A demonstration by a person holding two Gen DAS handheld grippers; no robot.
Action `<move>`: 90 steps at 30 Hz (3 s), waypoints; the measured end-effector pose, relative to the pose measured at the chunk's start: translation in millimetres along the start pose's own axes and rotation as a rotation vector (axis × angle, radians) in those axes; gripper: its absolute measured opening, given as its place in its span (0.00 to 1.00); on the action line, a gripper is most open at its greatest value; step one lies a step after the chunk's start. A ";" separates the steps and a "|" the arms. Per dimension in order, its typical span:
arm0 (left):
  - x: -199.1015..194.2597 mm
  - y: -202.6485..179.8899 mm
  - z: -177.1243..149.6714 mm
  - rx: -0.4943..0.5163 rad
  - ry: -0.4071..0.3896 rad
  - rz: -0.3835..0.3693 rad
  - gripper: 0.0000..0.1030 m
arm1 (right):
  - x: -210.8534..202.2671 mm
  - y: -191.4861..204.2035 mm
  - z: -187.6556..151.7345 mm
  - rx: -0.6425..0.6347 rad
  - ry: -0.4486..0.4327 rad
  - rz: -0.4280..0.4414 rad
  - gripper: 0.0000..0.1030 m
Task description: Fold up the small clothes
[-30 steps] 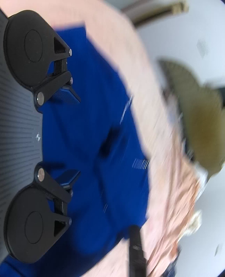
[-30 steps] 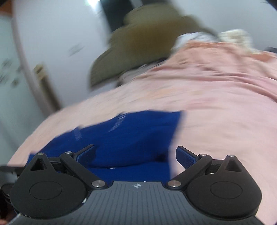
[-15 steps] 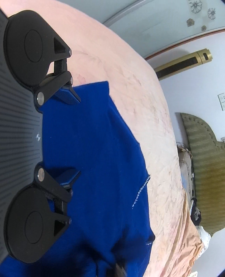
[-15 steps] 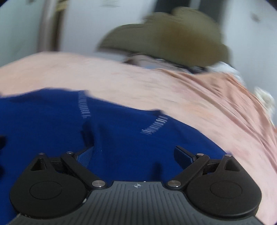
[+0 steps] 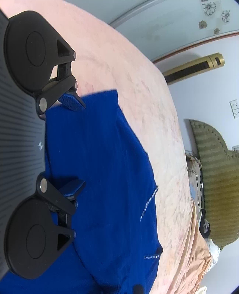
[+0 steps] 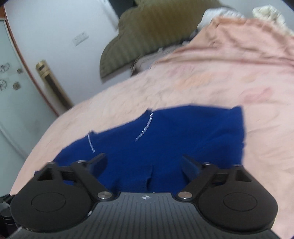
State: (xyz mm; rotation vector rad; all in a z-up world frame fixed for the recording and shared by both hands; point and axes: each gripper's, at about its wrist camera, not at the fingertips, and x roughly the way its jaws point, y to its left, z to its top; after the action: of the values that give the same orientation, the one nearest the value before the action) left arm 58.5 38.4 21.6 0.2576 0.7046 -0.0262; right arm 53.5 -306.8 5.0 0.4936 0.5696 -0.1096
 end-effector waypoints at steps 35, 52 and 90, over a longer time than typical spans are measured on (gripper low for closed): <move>15.4 -19.0 30.1 0.022 0.006 0.042 0.80 | -7.6 -7.0 3.3 -0.197 -0.022 -0.390 0.59; -11.4 -44.0 -2.0 0.001 0.069 -0.050 0.80 | -60.9 31.8 -67.3 -0.301 -0.031 -0.273 0.92; -61.8 45.8 -70.9 -0.091 0.113 -0.472 0.06 | -162.7 -12.3 -130.9 -0.190 0.048 -0.128 0.06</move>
State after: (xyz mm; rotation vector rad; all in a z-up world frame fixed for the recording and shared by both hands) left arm -28.8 96.1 19.8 0.0012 0.8646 -0.4312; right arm -150.1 -260.8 -7.5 0.2762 0.6514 -0.1638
